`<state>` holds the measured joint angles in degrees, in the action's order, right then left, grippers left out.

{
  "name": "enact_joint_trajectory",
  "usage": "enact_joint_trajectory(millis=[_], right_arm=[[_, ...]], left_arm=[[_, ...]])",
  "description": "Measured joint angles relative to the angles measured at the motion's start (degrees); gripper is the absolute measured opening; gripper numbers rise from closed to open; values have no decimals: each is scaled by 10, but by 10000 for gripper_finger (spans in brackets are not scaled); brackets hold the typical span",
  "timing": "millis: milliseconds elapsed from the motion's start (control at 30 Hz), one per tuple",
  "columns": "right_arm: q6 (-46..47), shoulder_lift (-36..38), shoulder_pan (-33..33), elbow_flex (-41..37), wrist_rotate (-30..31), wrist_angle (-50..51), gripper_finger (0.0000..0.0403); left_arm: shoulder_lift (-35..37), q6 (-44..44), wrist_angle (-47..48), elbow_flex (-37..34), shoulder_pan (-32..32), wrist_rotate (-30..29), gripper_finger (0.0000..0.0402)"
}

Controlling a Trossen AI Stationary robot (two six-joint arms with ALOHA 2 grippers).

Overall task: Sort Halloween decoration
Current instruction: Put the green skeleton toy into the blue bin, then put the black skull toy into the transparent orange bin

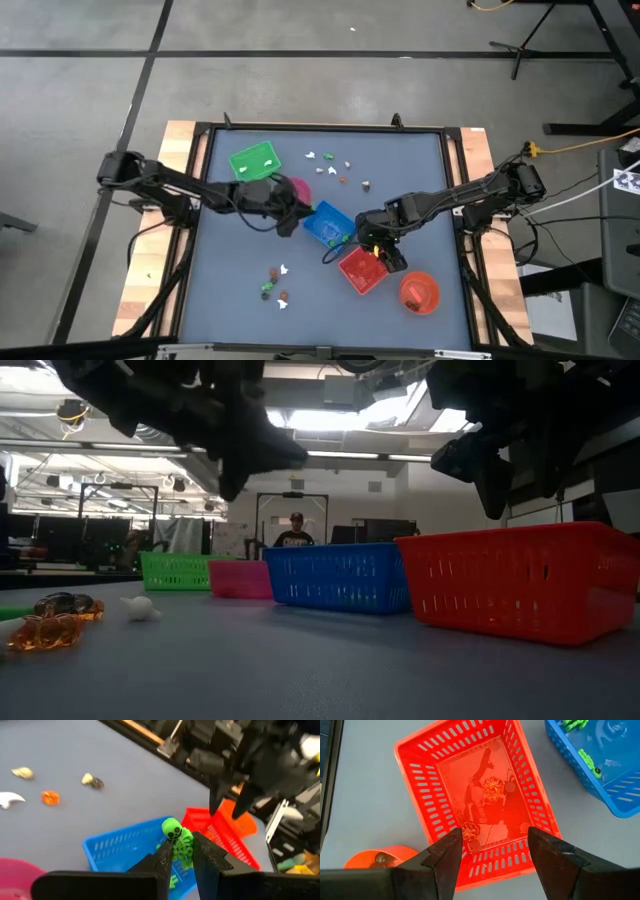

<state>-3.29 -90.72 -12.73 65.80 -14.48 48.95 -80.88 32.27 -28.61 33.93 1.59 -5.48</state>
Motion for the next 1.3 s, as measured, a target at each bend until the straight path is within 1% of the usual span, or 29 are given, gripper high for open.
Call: enact_joint_trajectory(millis=[267,367,467,567,700,833,900,1000,1167,1300], right_arm=[[0,0,6,0,6,14,225],[0,0,20,6,10,41,225],[-5,0,42,19,17,73,225],[-31,2,65,29,37,96,225],[-69,7,100,30,54,98,225],[-95,8,140,30,57,95,225],[-105,8,159,30,61,90,225],[-107,8,186,19,64,55,225],[-106,8,221,-18,63,-18,225],[-107,8,241,-41,64,-30,225]], left_arm=[[-71,0,-24,0,13,0,45],[-86,0,-23,0,13,-1,52],[-95,0,-26,0,13,0,65],[-99,0,-27,-1,14,3,81],[-99,0,-29,-1,14,3,107],[-99,-12,-29,-1,14,4,130],[-99,-18,-29,-1,14,3,139],[-99,-18,-29,-1,14,-1,147],[-99,-20,-29,-1,14,-2,148],[-99,-21,-29,-1,12,-4,148]])
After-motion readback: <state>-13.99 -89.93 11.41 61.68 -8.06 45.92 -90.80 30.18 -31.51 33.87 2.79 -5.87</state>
